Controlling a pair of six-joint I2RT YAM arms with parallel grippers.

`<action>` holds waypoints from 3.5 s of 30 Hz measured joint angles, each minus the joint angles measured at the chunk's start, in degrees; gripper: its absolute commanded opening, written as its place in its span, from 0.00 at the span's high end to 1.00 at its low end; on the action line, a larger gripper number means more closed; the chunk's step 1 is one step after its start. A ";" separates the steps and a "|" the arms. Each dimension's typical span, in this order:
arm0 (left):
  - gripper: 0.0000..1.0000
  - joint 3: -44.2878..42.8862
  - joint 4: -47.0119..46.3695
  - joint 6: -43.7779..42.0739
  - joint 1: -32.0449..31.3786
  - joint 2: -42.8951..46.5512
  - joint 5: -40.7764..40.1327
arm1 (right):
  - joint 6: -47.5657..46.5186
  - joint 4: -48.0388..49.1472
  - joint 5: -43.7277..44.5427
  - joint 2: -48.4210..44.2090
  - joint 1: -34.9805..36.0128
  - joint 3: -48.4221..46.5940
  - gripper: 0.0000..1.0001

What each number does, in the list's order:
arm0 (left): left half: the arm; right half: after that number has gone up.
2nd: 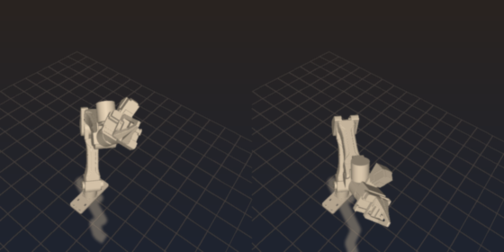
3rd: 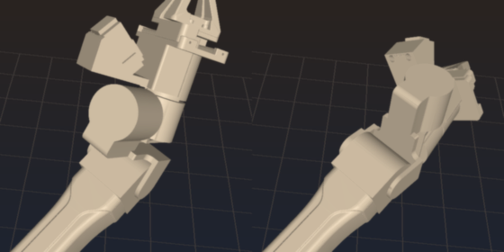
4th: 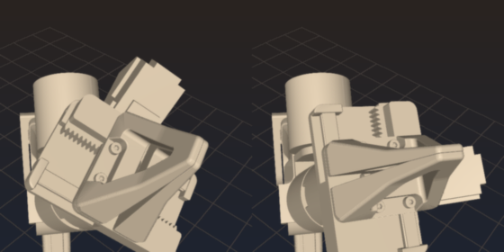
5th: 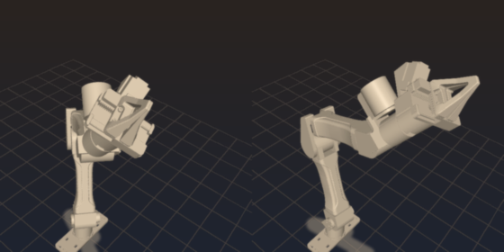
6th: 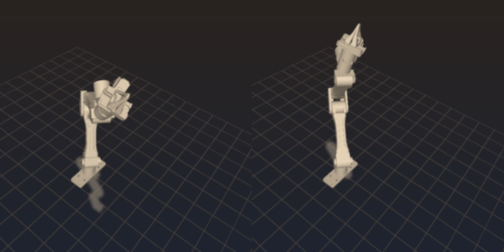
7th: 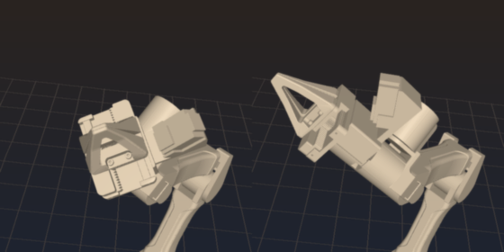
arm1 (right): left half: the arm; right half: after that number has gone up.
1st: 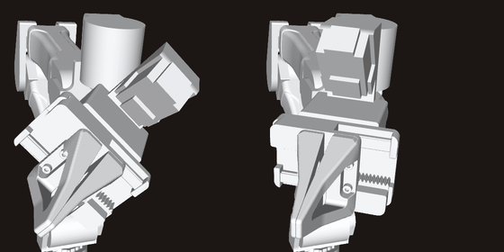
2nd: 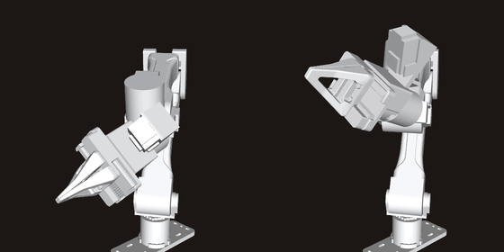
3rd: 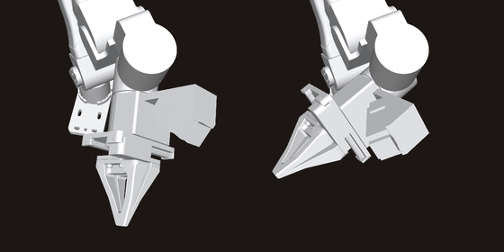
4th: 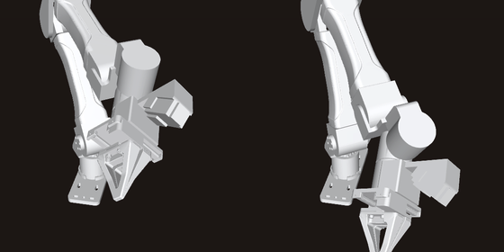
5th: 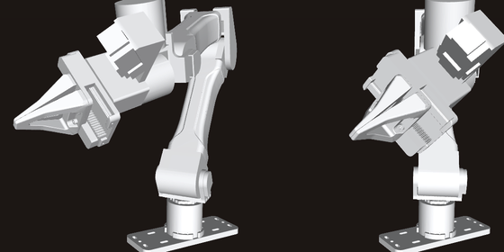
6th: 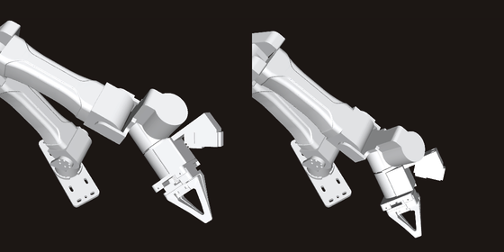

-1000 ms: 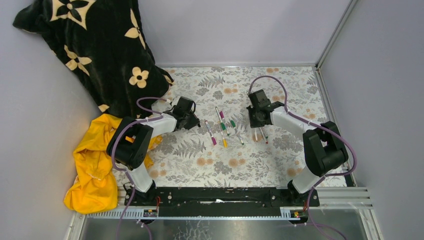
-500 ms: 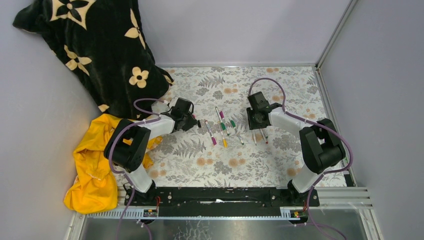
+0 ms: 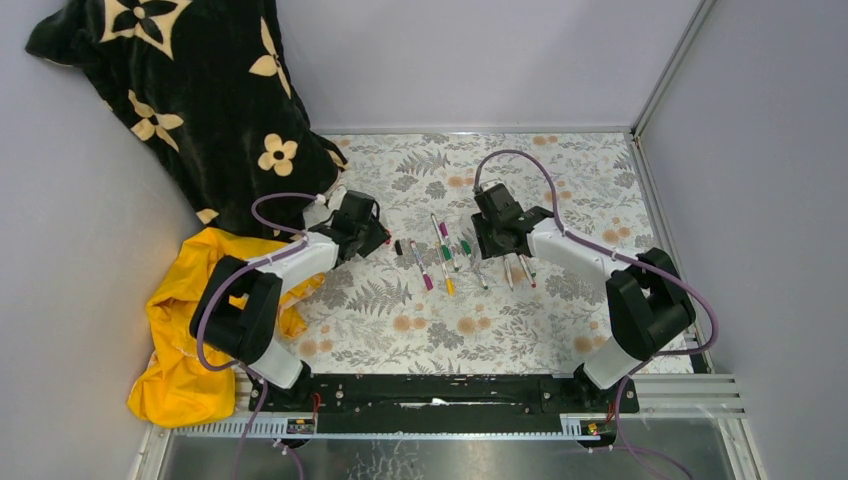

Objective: Open the pen caps

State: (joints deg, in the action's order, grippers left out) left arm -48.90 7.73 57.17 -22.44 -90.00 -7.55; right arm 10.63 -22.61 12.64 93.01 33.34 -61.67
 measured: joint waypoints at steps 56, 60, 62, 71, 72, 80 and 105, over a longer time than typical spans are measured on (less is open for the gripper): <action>0.30 2.12 -16.59 5.01 -0.52 -0.50 22.91 | 4.42 5.35 -14.88 -2.93 5.35 3.37 1.00; 0.30 2.01 -19.50 5.73 -1.73 -1.77 24.87 | 5.09 5.42 -16.81 -2.93 5.57 3.37 1.00; 0.30 1.73 -20.87 5.95 -2.71 -2.67 25.62 | 5.44 5.44 -17.27 -2.93 5.88 3.37 1.00; 0.30 -0.59 -23.06 6.80 -5.86 -6.16 26.71 | 6.64 6.73 -19.45 -2.93 6.91 3.37 1.00; 0.31 -0.74 -23.30 6.86 -6.10 -6.40 26.71 | 6.78 6.73 -19.61 -2.93 6.95 3.37 1.00; 0.38 -0.92 -25.20 7.89 -6.97 -8.22 26.73 | 7.26 7.23 -19.89 -2.93 7.13 3.37 1.00; 0.95 -0.90 -28.68 8.70 -7.74 -9.68 27.34 | 7.72 7.96 -20.63 -3.96 7.17 3.37 1.00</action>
State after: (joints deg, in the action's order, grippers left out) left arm -49.80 -20.95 65.87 -30.17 -99.68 19.79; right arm 18.35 -14.66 -7.99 89.06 40.51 -58.30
